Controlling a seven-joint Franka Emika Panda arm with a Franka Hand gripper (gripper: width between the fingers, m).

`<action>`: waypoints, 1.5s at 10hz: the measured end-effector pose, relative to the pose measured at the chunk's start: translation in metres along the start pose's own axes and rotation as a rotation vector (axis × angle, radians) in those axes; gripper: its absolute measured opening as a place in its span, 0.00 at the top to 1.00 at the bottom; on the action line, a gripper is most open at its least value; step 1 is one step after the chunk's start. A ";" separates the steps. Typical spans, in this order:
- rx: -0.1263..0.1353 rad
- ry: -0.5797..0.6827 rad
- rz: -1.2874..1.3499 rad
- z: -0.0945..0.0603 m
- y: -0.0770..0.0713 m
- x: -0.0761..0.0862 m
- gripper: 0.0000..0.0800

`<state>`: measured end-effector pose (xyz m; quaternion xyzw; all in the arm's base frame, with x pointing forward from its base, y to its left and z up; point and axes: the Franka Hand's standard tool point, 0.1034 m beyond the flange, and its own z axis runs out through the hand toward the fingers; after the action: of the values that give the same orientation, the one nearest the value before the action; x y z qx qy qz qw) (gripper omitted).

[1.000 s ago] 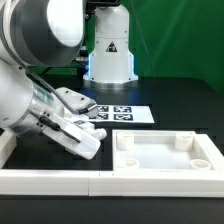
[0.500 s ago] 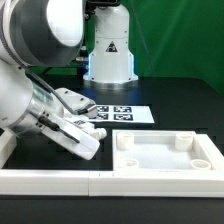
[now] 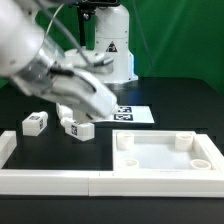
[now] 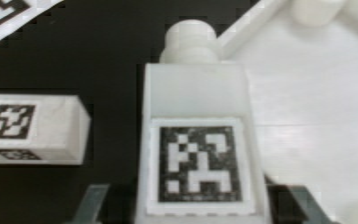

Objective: Assemble one leg

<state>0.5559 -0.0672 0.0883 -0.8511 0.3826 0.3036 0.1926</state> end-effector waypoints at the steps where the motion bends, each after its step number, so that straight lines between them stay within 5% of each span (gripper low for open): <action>1: 0.029 0.028 -0.002 0.001 0.004 -0.010 0.64; 2: 0.048 0.016 0.015 0.008 0.015 -0.013 0.64; 3: 0.125 0.015 0.019 0.005 0.013 -0.008 0.64; 6: 0.277 0.032 0.037 0.002 0.016 0.002 0.64; 9: 0.288 0.104 -0.040 -0.001 -0.031 -0.031 0.64; 12: 0.289 0.148 -0.028 -0.001 -0.027 -0.022 0.64; 13: 0.295 0.262 -0.025 -0.006 -0.031 -0.014 0.64; 14: 0.279 0.316 -0.027 -0.005 -0.033 -0.018 0.64; 15: 0.197 0.409 -0.075 -0.006 -0.048 -0.020 0.64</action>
Offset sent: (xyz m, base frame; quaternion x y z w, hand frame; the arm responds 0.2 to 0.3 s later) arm 0.0000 0.0000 0.0000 0.1938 0.0000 0.0000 0.9810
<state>0.5849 -0.0299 0.1106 -0.8855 0.4098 0.0785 0.2043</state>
